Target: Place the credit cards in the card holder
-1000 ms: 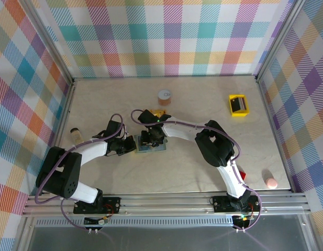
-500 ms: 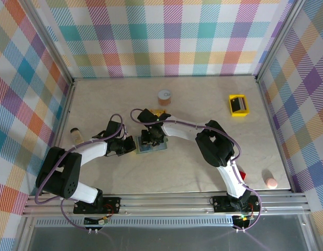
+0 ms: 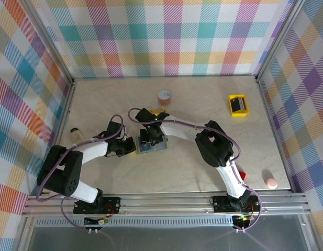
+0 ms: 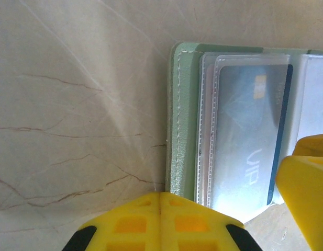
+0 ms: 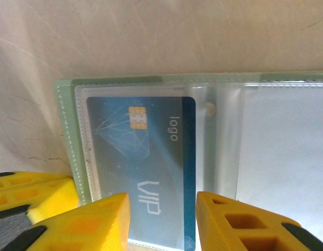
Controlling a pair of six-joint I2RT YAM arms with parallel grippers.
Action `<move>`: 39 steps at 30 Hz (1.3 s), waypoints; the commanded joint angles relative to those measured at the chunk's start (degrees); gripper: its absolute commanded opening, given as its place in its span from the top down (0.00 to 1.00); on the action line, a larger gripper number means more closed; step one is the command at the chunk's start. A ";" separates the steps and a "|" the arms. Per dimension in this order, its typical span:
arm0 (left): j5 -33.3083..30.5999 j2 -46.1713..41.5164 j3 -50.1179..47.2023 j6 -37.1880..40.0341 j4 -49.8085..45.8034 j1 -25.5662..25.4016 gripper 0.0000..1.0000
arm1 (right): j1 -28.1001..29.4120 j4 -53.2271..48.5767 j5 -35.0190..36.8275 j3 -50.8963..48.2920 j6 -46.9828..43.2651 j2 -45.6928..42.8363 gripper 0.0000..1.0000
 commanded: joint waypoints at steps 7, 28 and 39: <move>1.18 0.91 -0.68 0.94 0.54 0.65 0.94 | 0.71 -2.01 0.31 2.49 -1.49 2.00 0.62; 1.37 1.71 -0.73 1.03 1.30 0.70 0.95 | 1.67 -2.71 -1.32 4.75 -2.53 3.58 0.70; 1.39 1.54 -0.59 1.12 1.16 0.74 0.95 | 2.03 -2.97 -2.02 5.51 -3.04 4.03 0.71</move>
